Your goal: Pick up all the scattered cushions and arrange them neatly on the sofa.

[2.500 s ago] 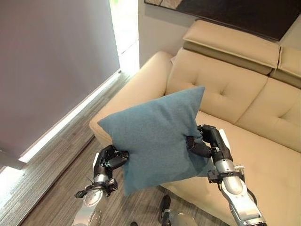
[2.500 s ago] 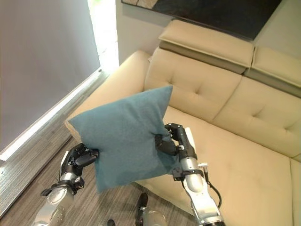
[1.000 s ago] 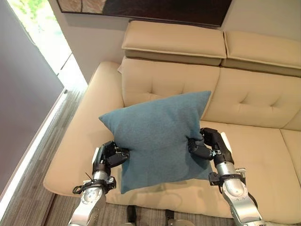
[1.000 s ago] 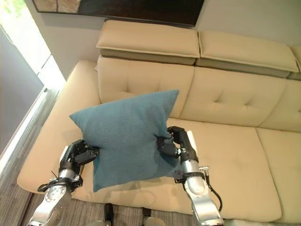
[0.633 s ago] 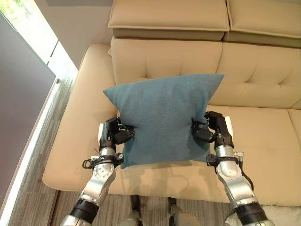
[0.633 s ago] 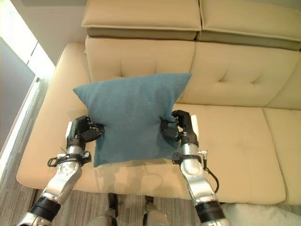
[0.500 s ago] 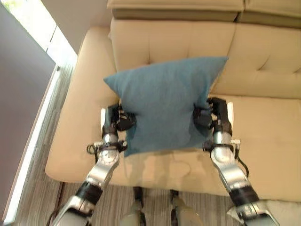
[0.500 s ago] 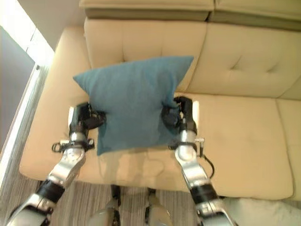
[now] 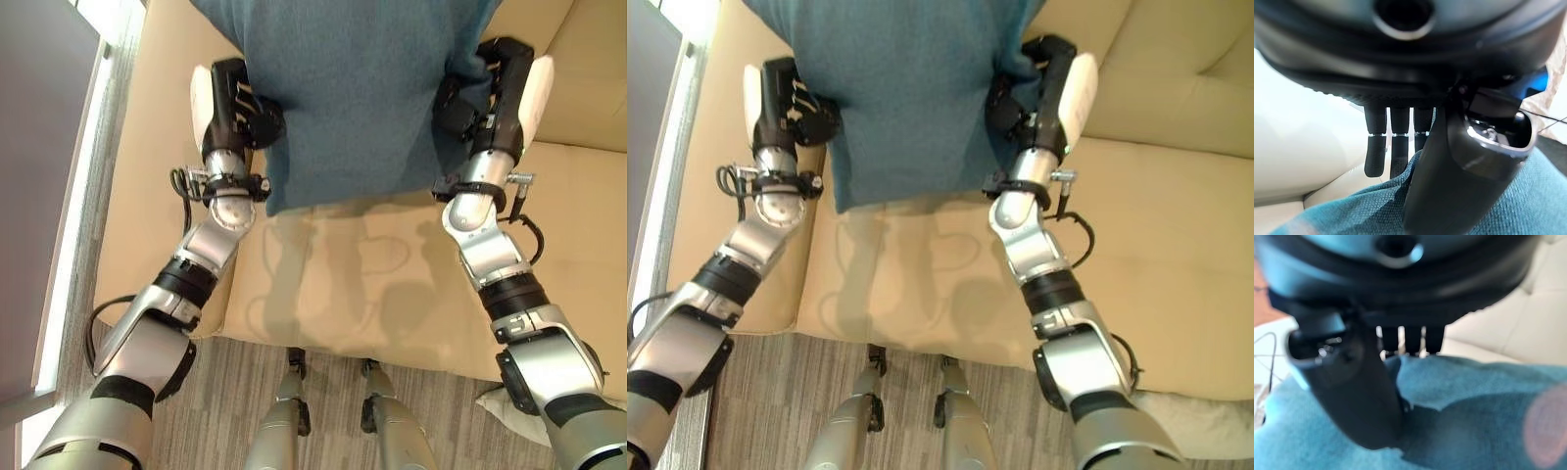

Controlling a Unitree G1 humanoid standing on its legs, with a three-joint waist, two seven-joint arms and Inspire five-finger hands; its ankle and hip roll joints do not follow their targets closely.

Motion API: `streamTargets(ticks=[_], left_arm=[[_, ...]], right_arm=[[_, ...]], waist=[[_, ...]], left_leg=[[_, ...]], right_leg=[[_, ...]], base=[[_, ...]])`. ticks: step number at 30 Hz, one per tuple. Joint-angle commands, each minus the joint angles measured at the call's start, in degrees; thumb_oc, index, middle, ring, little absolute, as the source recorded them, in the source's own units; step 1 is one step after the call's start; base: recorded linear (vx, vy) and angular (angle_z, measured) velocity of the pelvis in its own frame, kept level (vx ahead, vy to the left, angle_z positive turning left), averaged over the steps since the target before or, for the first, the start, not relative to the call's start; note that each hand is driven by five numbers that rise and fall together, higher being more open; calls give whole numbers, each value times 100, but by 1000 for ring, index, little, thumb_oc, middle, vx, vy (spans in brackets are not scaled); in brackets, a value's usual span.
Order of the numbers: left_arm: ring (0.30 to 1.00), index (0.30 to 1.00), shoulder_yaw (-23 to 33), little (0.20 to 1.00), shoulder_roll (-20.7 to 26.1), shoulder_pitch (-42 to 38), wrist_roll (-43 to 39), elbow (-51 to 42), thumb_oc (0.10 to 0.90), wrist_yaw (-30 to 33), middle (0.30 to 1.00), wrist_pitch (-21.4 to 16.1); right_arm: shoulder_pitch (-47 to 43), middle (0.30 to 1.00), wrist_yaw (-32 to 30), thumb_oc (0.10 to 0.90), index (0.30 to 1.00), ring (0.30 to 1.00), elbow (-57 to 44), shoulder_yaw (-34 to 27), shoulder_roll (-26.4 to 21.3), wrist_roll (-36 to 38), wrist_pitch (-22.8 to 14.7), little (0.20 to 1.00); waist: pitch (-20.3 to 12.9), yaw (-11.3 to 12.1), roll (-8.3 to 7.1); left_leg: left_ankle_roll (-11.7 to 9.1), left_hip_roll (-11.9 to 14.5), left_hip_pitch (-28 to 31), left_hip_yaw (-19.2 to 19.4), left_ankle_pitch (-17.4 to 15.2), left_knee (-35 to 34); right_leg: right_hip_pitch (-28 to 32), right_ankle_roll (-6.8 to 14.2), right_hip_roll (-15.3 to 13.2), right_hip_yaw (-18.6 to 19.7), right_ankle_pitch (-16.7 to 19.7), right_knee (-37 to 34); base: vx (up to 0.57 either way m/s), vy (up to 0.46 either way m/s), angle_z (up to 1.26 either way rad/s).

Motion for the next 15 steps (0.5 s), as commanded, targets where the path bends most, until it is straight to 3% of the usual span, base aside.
streamTargets(ticks=[1,7,8,9,10,11,12,13,15], left_arm=[[300,300,-688,300,-45,-2251,670,-36,400,-40,300,-764],[300,300,-1119,300,-157,-3302,674,644,400,-93,300,-703],[759,759,-1184,759,-173,-3457,637,794,706,-141,759,-677],[900,900,-1189,900,-175,-3475,631,808,800,-145,900,-684],[900,900,-1256,900,-231,-3637,557,990,800,-209,900,-666],[900,900,-1201,900,-298,-3770,366,976,800,-175,900,-698],[900,900,-1196,900,-295,-3775,364,975,800,-177,900,-697],[900,900,-1137,900,-328,-3752,228,934,800,-172,900,-732],[900,900,-975,900,-419,-3571,-47,695,800,-189,900,-851]], right_arm=[[-1679,300,-330,400,300,300,-170,524,-32,-599,-414,300],[-2497,300,-514,400,300,300,540,751,-142,-474,-226,300],[-2616,300,-537,400,300,300,636,764,-154,-419,-200,300],[-2633,300,-538,400,300,300,647,766,-156,-415,-204,300],[-2730,300,-538,400,300,300,782,769,-189,-328,-206,300],[-2913,660,-543,640,660,660,960,893,-232,-189,-130,660],[-2926,749,-544,700,749,749,969,902,-234,-184,-134,749],[-2953,900,-514,800,900,900,1017,937,-291,-151,-81,900],[-2957,900,-441,800,900,900,1050,1040,-376,-74,-7,900]], waist=[[-159,-103,-127],[-87,-161,-43],[-72,-175,-30],[-68,-173,-31],[-63,-189,-16],[-11,-210,9],[-13,-208,14],[23,-227,19],[69,-232,24]], left_leg=[[-128,-287,118,-120,-617,2],[-157,-320,-203,-46,-566,2],[-169,-329,-261,-34,-549,2],[-169,-329,-268,-34,-547,2],[-170,-338,-326,-38,-539,2],[-179,-350,-438,-26,-511,2],[-178,-349,-447,-24,-510,2],[-183,-353,-504,-25,-506,2],[-193,-349,-655,-21,-453,2]], right_leg=[[-457,500,-138,193,-862,875],[-698,576,-123,262,-667,666],[-735,584,-118,271,-644,631],[-742,583,-118,272,-641,629],[-798,591,-110,297,-609,613],[-888,611,-95,325,-559,546],[-896,611,-94,327,-555,545],[-940,614,-90,330,-528,507],[-1059,619,-63,347,-474,445]], base=[[-20,-12,4],[-7,9,0],[-7,7,-14],[1,9,27],[-3,18,46],[-3,18,42],[-17,20,13],[-20,4,15],[-22,0,0]])
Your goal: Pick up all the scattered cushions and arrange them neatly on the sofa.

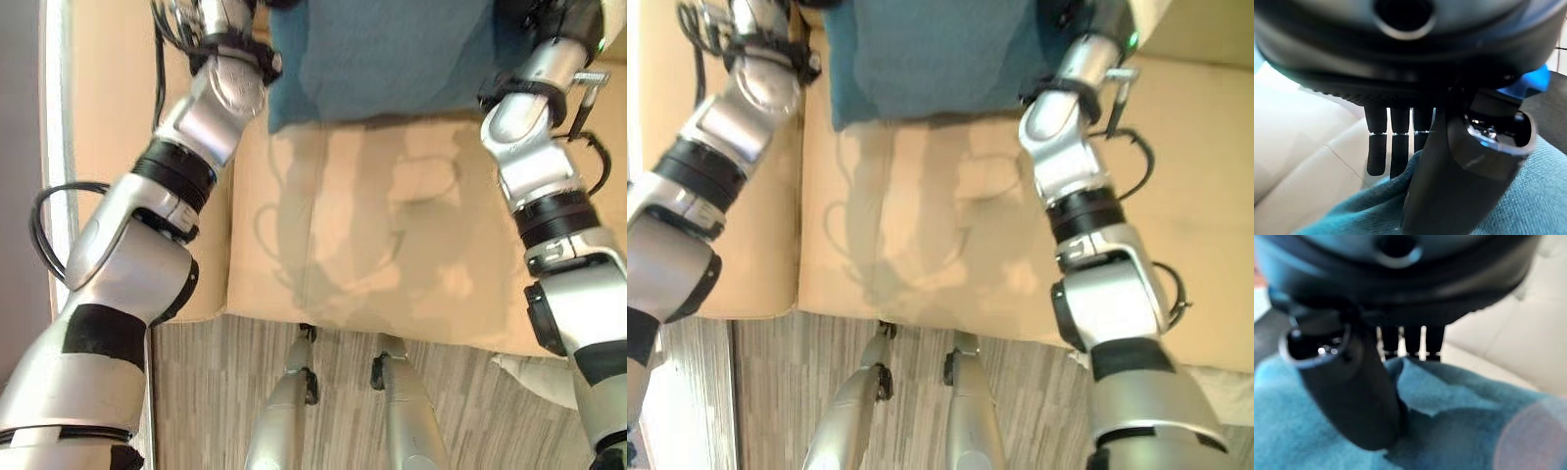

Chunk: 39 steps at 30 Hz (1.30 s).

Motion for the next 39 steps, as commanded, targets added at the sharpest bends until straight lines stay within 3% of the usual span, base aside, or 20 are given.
streamTargets(ticks=[1,8,16,18,19,22,25,26,27,29,30,35,38,39], left_arm=[[900,900,-91,900,-490,-875,-55,-466,800,-14,900,-980],[900,900,54,900,-339,-320,247,-676,800,-98,900,-744],[900,900,562,900,620,505,339,-922,800,-62,900,-627],[900,900,828,900,859,858,261,-1076,800,-69,900,-662],[900,900,1255,900,1141,1570,29,-1546,800,-119,900,-799],[900,900,1534,900,1296,2103,-140,-1885,800,-267,900,-892],[900,900,2089,900,1567,3351,-364,-2543,800,-640,900,-1009],[900,900,2090,900,1566,3355,-363,-2547,800,-640,900,-1007],[900,900,2419,900,1576,4054,-416,-2873,800,-771,900,-1037],[900,900,2617,900,1557,4534,-419,-3149,800,-850,900,-1051],[900,900,3000,900,1408,5467,-371,-3611,800,-1014,900,-1044],[900,900,3769,900,635,7796,-309,-4396,800,-1547,900,-1045],[900,900,4054,900,259,8897,-248,-4314,800,-1856,900,-990],[900,900,4057,900,258,8911,-247,-4326,800,-1858,900,-986]], right_arm=[[-899,900,-14,800,900,900,-187,554,229,-189,-326,900],[-517,900,114,800,900,900,-159,417,25,-149,-307,900],[260,900,440,800,900,900,-490,136,-451,-158,-306,900],[506,900,532,800,900,900,-670,28,-625,-161,-329,900],[1028,900,694,800,900,900,-1058,-257,-854,-114,-396,900],[1475,900,899,800,900,900,-1338,-479,-999,-32,-464,900],[2593,900,1400,800,900,900,-2027,-1035,-1228,192,-605,900],[2599,900,1401,800,900,900,-2031,-1037,-1227,191,-603,900],[3224,900,1581,800,900,900,-2365,-1361,-1218,214,-685,900],[3644,900,1696,800,900,900,-2596,-1539,-1173,221,-725,900],[4461,900,1932,800,900,900,-2954,-1920,-993,221,-760,900],[6461,900,2642,800,900,900,-3362,-2408,-462,-82,-849,900],[7464,900,2889,800,900,900,-3196,-2662,-170,-335,-848,900],[7476,900,2890,800,900,900,-3205,-2662,-169,-337,-846,900]], waist=[[-664,27,74],[-668,46,29],[-679,101,17],[-698,121,9],[-751,151,-27],[-806,160,-64],[-930,161,-136],[-931,162,-136],[-981,165,-161],[-1011,170,-181],[-1054,161,-209],[-1217,142,-284],[-1336,144,-317],[-1351,138,-315]], left_leg=[[-393,72,781,-6,-641,-281],[-411,81,739,7,-618,-281],[-458,92,934,21,-612,-281],[-468,106,1016,26,-617,-281],[-489,126,1176,34,-648,-281],[-497,143,1312,44,-674,-281],[-504,202,1657,112,-747,-281],[-504,202,1658,112,-748,-281],[-502,226,1806,139,-779,-281],[-494,238,1888,150,-796,-281],[-479,262,2083,174,-806,-281],[-412,282,2613,175,-902,-281],[-377,307,2942,161,-977,-281],[-374,304,2921,157,-955,-281]], right_leg=[[105,622,327,157,-669,76],[14,589,350,162,-680,120],[259,576,357,100,-693,80],[365,569,356,82,-707,66],[559,560,357,12,-728,31],[734,549,361,-29,-736,-8],[1085,524,346,-99,-796,-21],[1088,524,346,-99,-796,-22],[1241,506,333,-116,-849,14],[1332,496,328,-123,-888,42],[1524,472,305,-142,-944,107],[2115,452,314,-225,-1133,201],[2471,453,345,-258,-1253,221],[2459,452,343,-263,-1227,205]], base=[[-11,-13,-52],[-8,-6,-9],[-36,-12,-11],[-43,-19,-1],[-26,-25,4],[-15,-18,11],[2,-16,13],[21,-9,5],[0,0,0],[0,-3,2],[30,-14,7],[34,-25,4],[40,-19,-2],[41,-34,1]])
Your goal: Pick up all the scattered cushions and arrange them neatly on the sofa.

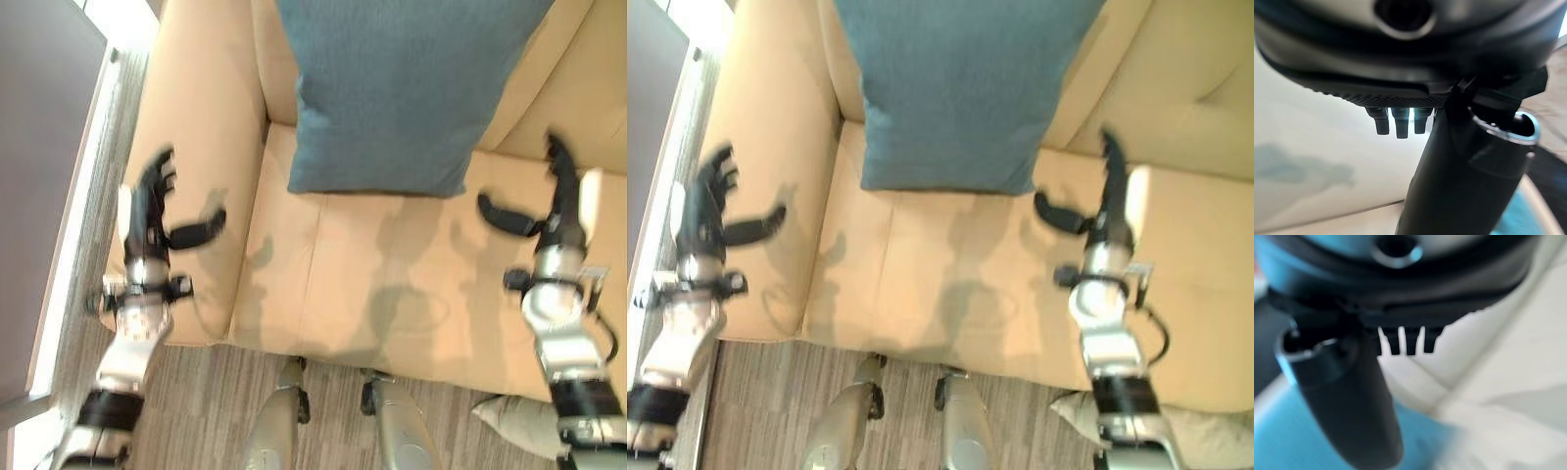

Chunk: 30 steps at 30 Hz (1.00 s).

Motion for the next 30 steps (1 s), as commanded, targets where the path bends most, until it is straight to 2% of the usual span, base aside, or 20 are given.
streamTargets(ticks=[1,7,9,11,13,14,15,18,22,24,26,29,30], left_arm=[[900,900,305,900,-280,557,165,484,800,-327,900,-318],[900,900,393,900,-987,1636,487,1814,800,-558,900,-31],[900,900,319,900,-1156,1775,587,2148,800,-545,900,51],[900,900,286,900,-1273,1791,652,2493,800,-470,900,89],[900,900,200,900,-1385,1732,607,2742,800,-426,900,100],[900,900,202,900,-1385,1727,606,2747,800,-425,900,97],[900,900,144,900,-1519,1701,573,2982,800,-405,900,87],[900,900,-26,900,-1637,1600,658,3272,800,-360,900,56],[900,900,-222,900,-1662,1450,794,3366,800,-306,900,68],[900,900,-378,900,-1652,1295,840,3401,800,-210,900,104],[900,900,-451,900,-1625,1176,934,3437,800,-159,900,108],[900,900,-513,900,-1596,1074,1064,3580,800,-107,900,142],[900,900,-503,900,-1599,995,1077,3758,800,-48,900,150]], right_arm=[[775,900,124,800,900,900,335,-216,53,-357,-356,900],[1487,900,322,800,900,900,1279,-104,657,-353,-437,900],[1590,900,357,800,900,900,1465,-27,807,-309,-462,900],[1622,900,325,800,900,900,1720,136,854,-368,-466,900],[1610,900,309,800,900,900,1889,275,902,-386,-421,900],[1603,900,307,800,900,900,1895,278,902,-386,-424,900],[1489,900,295,800,900,900,2084,467,905,-439,-402,900],[1309,900,307,800,900,900,2425,726,862,-613,-356,900],[1139,900,279,800,900,900,2673,873,863,-707,-304,900],[986,900,201,800,900,900,2773,936,903,-712,-238,900],[889,900,172,800,900,900,2841,1007,916,-780,-175,900],[798,900,148,800,900,900,2936,1105,941,-894,-110,900],[717,900,107,800,900,900,3059,1102,1007,-862,-59,900]], waist=[[-1479,-1,-178],[-1646,78,-228],[-1633,93,-260],[-1537,110,-322],[-1402,102,-429],[-1401,96,-426],[-1324,118,-534],[-1426,106,-562],[-1535,-3,-464],[-1524,-120,-406],[-1478,-171,-440],[-1382,-173,-539],[-1249,-186,-611]], left_leg=[[-201,-48,485,293,-743,16],[-170,27,1003,340,-831,16],[-178,53,1055,341,-771,16],[-210,64,1008,325,-783,339],[-227,31,782,311,-1066,958],[-227,35,755,305,-1093,1005],[-204,-99,796,241,-1492,1618],[-170,-279,1097,26,-1787,2165],[-155,-367,1549,-52,-1918,2089],[1,-462,1903,35,-2205,1525],[162,-602,2000,2,-2412,1155],[300,-763,1911,-7,-2363,1015],[352,-795,1772,20,-2276,1064]], right_leg=[[492,253,51,-105,-348,-415],[1149,226,153,-94,-435,-684],[1249,197,182,-105,-468,-768],[1349,159,159,-135,-475,-818],[1301,111,75,-170,-447,-787],[1298,111,78,-174,-449,-784],[1254,85,-9,-153,-367,-774],[1182,107,-2,-103,-202,-806],[977,178,10,-120,-93,-685],[625,274,-51,-165,39,-450],[394,414,-173,-117,240,-391],[155,607,-327,-51,498,-498],[-1,763,-432,68,695,-499]], base=[[29,-34,0],[35,-44,1],[-36,-58,9],[-130,-65,15],[-189,-46,29],[-243,-14,30],[-199,13,20],[-163,58,-7],[-151,110,1],[-301,174,8],[-322,181,-7],[-358,163,-6],[-329,99,-16]])
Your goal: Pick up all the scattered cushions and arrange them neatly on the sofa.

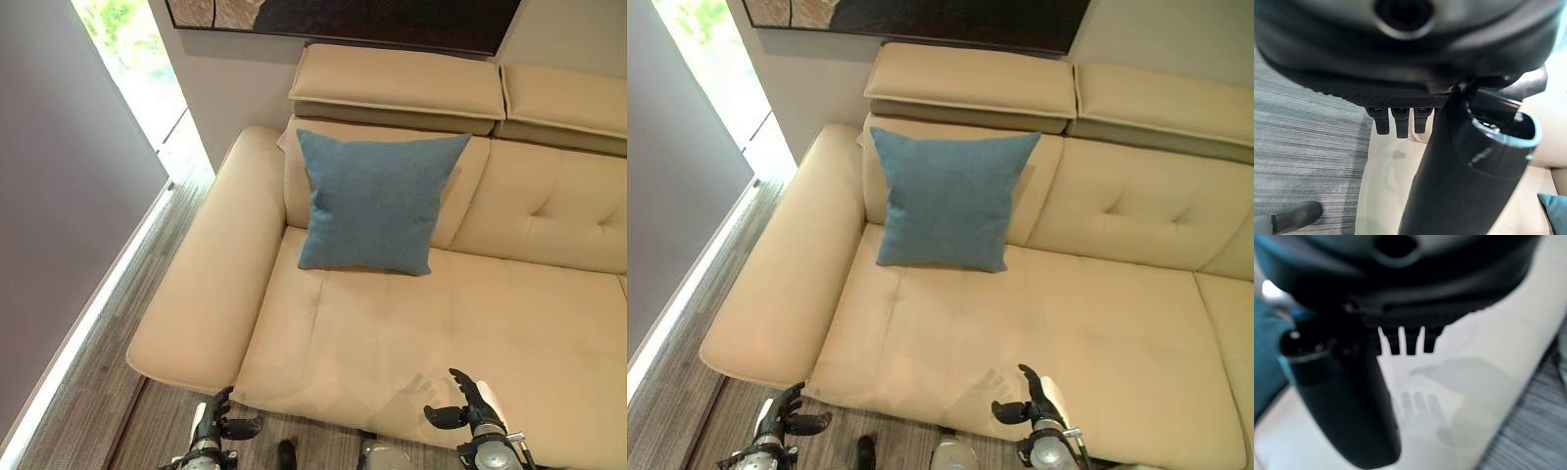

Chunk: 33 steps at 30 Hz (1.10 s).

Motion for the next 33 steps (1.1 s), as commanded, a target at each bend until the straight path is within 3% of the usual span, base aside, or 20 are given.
streamTargets(ticks=[1,2,3,6,7,11,13,16,20,21,23,25,28,33], left_arm=[[900,900,216,900,228,-23,228,4,800,281,900,-218],[900,900,216,900,228,-23,228,4,800,281,900,-218],[900,900,210,900,268,-156,237,209,800,328,900,-161],[900,900,178,900,255,-116,259,355,800,316,900,-118],[900,900,179,900,257,-116,259,355,800,316,900,-118],[900,900,170,900,267,-66,337,649,800,304,900,-26],[900,900,187,900,275,-75,332,699,800,320,900,-15],[900,900,237,900,285,-86,237,704,800,373,900,-40],[900,900,236,900,252,-113,194,743,800,386,900,-55],[900,900,184,900,231,-155,214,770,800,388,900,-42],[900,900,185,900,231,-156,214,771,800,388,900,-42],[900,900,63,900,192,-258,237,709,800,373,900,-30],[900,900,-32,900,160,-343,254,666,800,354,900,-25],[900,900,-170,900,24,-401,149,697,800,287,900,5]], right_arm=[[-417,900,-305,800,900,900,-186,12,-153,-135,-31,900],[-417,900,-305,800,900,900,-186,12,-153,-135,-31,900],[-528,900,-305,800,900,900,-32,112,-59,-79,7,900],[-534,900,-297,800,900,900,194,210,-7,-103,18,900],[-535,900,-297,800,900,900,195,210,-5,-103,18,900],[-454,900,-238,800,900,900,561,265,187,-8,14,900],[-467,900,-241,800,900,900,596,296,213,9,22,900],[-560,900,-250,800,900,900,623,340,240,15,45,900],[-641,900,-267,800,900,900,569,431,171,59,34,900],[-631,900,-274,800,900,900,507,465,138,81,8,900],[-632,900,-274,800,900,900,506,465,137,82,8,900],[-614,900,-325,800,900,900,510,485,107,127,0,900],[-626,900,-360,800,900,900,585,478,79,135,16,900],[-658,900,-442,800,900,900,895,351,48,234,49,900]], waist=[[131,35,-36],[130,35,-37],[268,55,-38],[264,249,29],[253,246,22],[-59,478,-16],[-105,538,-37],[-258,818,-117],[-329,847,-135],[-271,798,-116],[-270,795,-115],[-88,717,-61],[13,675,-25],[12,577,-6]], left_leg=[[38,-163,247,-67,-1106,550],[38,-163,245,-67,-1106,551],[77,-89,-30,-25,-946,609],[140,18,-241,80,-771,609],[141,10,-257,80,-758,604],[136,128,-497,144,-483,421],[129,154,-585,205,-423,411],[57,268,-851,495,-207,317],[-71,412,-927,665,30,195],[-156,495,-1020,649,190,214],[-158,496,-1023,646,191,216],[-301,606,-1207,578,390,338],[-341,622,-1247,488,390,405],[-343,278,-1017,-375,-8,717]], right_leg=[[-753,380,351,24,31,80],[-755,380,350,25,32,81],[-849,352,419,403,-270,459],[-590,117,388,248,-732,1259],[-605,118,381,249,-723,1255],[156,24,599,328,-1366,1742],[311,35,588,302,-1410,1788],[868,71,418,-115,-1377,1365],[1068,37,595,-29,-1598,585],[1108,-72,733,54,-1670,381],[1109,-74,735,51,-1669,379],[1071,-192,875,78,-1668,284],[1047,-239,901,57,-1645,297],[846,-301,876,333,-1533,462]], base=[[-232,56,-18],[-310,43,-17],[-416,65,-10],[-351,66,-14],[-161,39,-22],[-189,-29,-15],[-185,-79,-9],[-246,-139,-45],[-165,-201,-69],[-129,-162,-44],[-81,-96,-12],[-217,-169,8],[-225,-101,20],[-113,24,-21]])
